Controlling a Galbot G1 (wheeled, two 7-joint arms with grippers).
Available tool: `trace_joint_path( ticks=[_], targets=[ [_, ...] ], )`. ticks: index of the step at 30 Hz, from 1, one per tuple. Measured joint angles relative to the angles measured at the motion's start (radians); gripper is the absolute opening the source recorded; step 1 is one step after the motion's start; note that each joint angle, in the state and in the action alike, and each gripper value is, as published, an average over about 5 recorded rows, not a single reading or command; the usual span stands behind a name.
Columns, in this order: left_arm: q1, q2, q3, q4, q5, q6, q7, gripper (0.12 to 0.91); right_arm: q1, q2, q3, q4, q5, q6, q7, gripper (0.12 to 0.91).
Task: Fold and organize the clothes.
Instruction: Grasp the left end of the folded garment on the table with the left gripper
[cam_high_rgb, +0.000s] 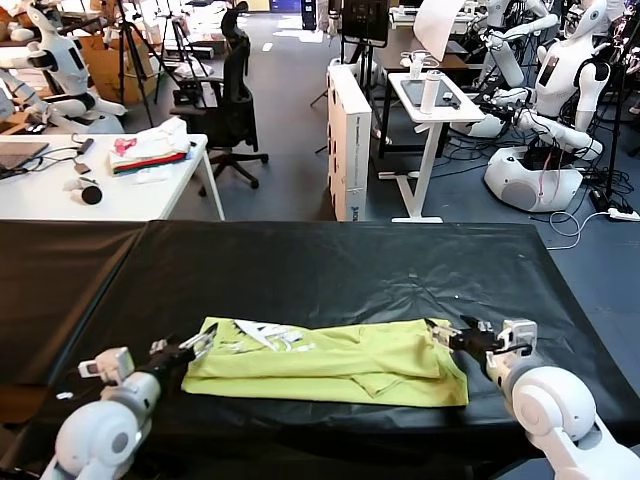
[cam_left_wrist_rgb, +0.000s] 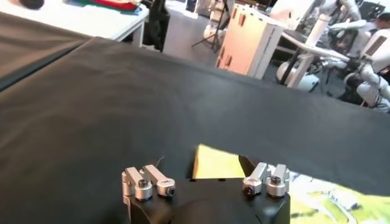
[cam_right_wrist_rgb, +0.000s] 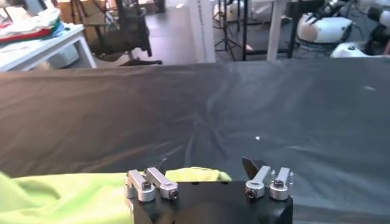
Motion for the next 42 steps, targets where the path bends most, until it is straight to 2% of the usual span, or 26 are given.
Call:
trace_joint_path(
  ticks=[11,18,26,27,30,34,38,40,42],
  targets=[
    [-0.082,0.009,0.044,0.096,0.0,0.001,0.001,0.907,0.007,0.019,-0.021,-0.027,-0.019,-0.005,0.0,0.9],
    [-0.107,0.013,0.06,0.119,0.001,0.0,0.002,0.907,0.006,0.026,-0.023,-0.037,-0.025,-0.005,-0.003,0.72],
    [-0.111,0.015,0.065,0.137,0.003,-0.005,0.008,0.891,0.004,0.044,-0.026,-0.047,-0.038,-0.005,-0.005,0.621],
    [-0.111,0.015,0.065,0.138,0.004,-0.005,0.008,0.873,0.005,0.046,-0.027,-0.048,-0.039,-0.005,-0.006,0.6],
    [-0.106,0.015,0.064,0.136,0.003,-0.006,0.007,0.755,0.008,0.051,-0.028,-0.05,-0.041,-0.004,-0.007,0.536],
    [-0.092,0.013,0.066,0.121,0.002,-0.004,0.008,0.501,0.01,0.056,-0.03,-0.053,-0.043,-0.003,-0.008,0.439],
    [-0.08,0.01,0.071,0.108,0.003,0.0,0.011,0.256,0.008,0.057,-0.029,-0.053,-0.044,-0.002,-0.009,0.252],
    [-0.078,0.009,0.073,0.106,0.005,0.001,0.014,0.176,0.008,0.057,-0.027,-0.053,-0.044,0.002,-0.01,0.182],
    [-0.077,0.008,0.072,0.106,0.006,0.002,0.016,0.152,0.008,0.058,-0.023,-0.054,-0.044,0.009,-0.01,0.145]
  ],
)
